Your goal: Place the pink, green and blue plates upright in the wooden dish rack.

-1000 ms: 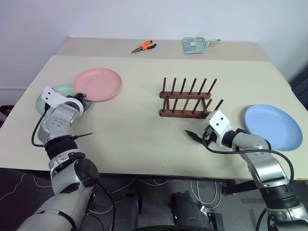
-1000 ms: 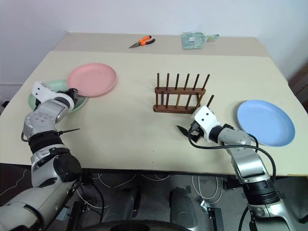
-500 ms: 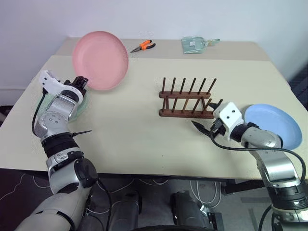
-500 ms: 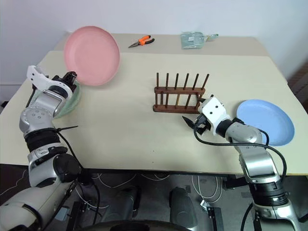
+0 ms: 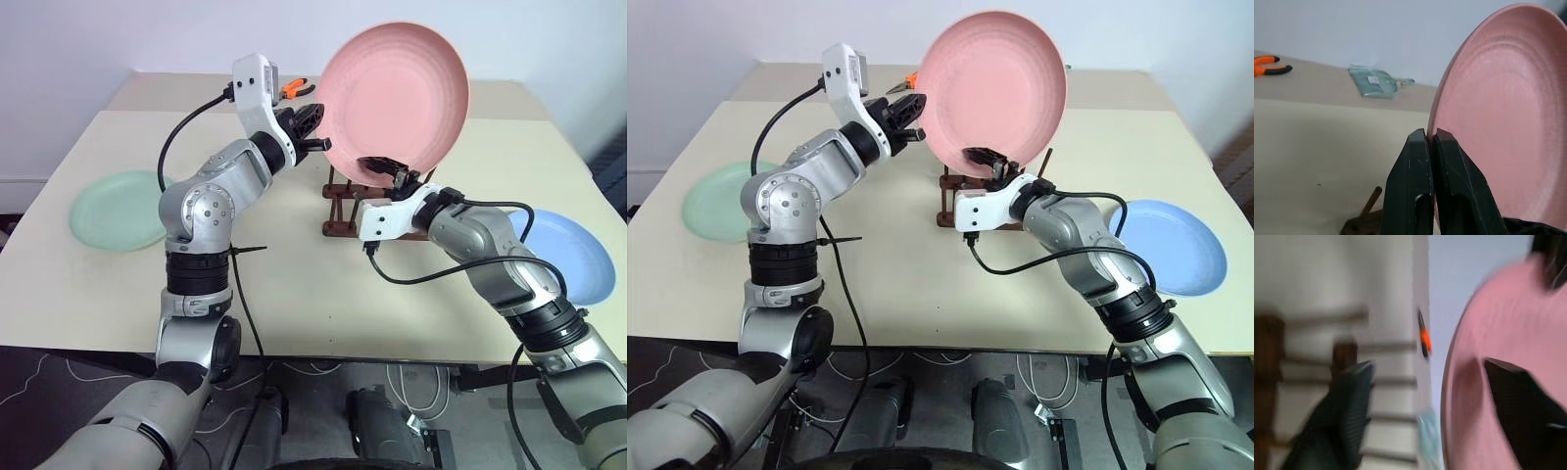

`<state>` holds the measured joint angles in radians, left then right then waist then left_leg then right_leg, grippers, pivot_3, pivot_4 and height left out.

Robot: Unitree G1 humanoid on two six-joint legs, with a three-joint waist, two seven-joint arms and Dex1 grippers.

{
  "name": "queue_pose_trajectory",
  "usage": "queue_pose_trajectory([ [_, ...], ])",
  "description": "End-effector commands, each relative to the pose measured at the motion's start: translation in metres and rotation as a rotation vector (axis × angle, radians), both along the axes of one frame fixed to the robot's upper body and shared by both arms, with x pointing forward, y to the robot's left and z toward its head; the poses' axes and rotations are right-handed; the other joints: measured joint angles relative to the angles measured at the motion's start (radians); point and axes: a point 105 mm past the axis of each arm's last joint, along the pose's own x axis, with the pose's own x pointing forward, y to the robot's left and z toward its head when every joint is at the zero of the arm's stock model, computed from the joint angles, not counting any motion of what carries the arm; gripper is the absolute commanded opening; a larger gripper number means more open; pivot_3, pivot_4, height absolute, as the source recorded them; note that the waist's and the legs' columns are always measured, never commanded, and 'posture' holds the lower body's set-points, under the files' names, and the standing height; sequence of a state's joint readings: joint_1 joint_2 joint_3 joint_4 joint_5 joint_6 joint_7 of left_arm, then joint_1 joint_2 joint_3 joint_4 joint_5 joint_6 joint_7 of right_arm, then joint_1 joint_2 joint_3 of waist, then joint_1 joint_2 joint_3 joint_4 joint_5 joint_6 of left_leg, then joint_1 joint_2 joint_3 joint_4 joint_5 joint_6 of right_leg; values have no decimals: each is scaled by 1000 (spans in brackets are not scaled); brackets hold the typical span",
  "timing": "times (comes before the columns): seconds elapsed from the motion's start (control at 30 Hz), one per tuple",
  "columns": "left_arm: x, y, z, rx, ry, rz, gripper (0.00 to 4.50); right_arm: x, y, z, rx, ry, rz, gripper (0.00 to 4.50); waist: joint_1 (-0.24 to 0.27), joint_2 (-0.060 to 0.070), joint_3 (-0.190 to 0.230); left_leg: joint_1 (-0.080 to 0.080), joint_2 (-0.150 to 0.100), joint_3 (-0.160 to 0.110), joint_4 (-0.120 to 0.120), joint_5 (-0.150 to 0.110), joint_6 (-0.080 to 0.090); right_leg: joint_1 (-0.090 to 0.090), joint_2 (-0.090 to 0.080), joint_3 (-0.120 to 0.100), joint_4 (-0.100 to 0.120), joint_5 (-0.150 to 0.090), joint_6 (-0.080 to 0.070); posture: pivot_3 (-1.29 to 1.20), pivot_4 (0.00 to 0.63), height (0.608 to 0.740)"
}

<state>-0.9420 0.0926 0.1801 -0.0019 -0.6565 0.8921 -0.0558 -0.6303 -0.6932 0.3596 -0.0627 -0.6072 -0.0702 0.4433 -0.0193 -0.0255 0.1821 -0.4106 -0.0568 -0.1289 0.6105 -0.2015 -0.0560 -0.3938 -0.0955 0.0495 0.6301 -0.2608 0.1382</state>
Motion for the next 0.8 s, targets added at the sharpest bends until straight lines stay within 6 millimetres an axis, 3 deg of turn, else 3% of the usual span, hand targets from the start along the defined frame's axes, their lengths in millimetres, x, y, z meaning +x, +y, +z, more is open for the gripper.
queue_pose_trajectory([
  [0.03,-10,-2,11,-14,-42,-29,0,2,-5,17,-5,-102,-28,1772,2,0,0,0,0,0,0,0,0,0,0,0,0,0,0,0,150,740],
  [0.13,-10,-1,6,-22,-23,-40,0,3,-8,20,4,-137,-52,260,1,0,0,0,0,0,0,0,0,0,0,0,0,0,0,0,150,740],
  [0.17,-11,-1,6,-24,-20,-41,0,3,-8,20,4,-141,-54,64,3,0,0,0,0,0,0,0,0,0,0,0,0,0,0,0,150,740],
  [0.2,-11,-1,5,-25,-17,-42,0,3,-9,20,7,-142,-56,64,4,0,0,0,0,0,0,0,0,0,0,0,0,0,0,0,150,740],
  [0.23,-10,0,7,-60,-13,-39,302,3,-10,20,11,-147,-62,14,5,0,0,0,0,0,0,0,0,1,0,0,0,0,0,0,150,740],
  [0.37,1,29,31,-154,-142,102,1925,2,-13,27,104,-143,-57,0,9,-1,1,0,-1,-1,1,0,0,2,0,0,-1,0,0,0,150,740],
  [0.43,13,56,31,-47,-229,248,1925,-1,-21,39,246,-111,-62,0,2,-1,1,0,0,-1,1,0,0,2,0,0,-1,0,0,0,150,740],
  [0.53,27,90,11,266,-331,401,1925,-11,-36,61,553,-12,-2,0,-4,0,1,2,1,1,-1,0,0,1,1,1,0,0,-1,0,150,740],
  [0.6,28,96,-1,391,-384,387,1925,-20,-43,74,755,69,59,0,-2,1,1,2,1,1,-1,0,0,1,2,1,-1,0,-1,0,150,740],
  [0.67,26,94,-17,483,-418,311,1925,-28,-50,86,1006,204,132,0,3,1,1,1,1,1,-1,0,0,2,2,1,-1,0,-1,0,150,740],
  [0.73,6,73,-58,570,-423,43,1925,-44,-62,101,1306,384,292,0,9,1,1,1,0,-2,-1,0,0,3,1,1,-1,0,-1,0,150,740],
  [0.8,-18,59,-89,566,-372,-173,1925,-54,-69,105,1449,515,398,0,10,2,1,0,0,-2,-2,-1,1,3,-1,0,-2,0,-1,0,150,740],
])
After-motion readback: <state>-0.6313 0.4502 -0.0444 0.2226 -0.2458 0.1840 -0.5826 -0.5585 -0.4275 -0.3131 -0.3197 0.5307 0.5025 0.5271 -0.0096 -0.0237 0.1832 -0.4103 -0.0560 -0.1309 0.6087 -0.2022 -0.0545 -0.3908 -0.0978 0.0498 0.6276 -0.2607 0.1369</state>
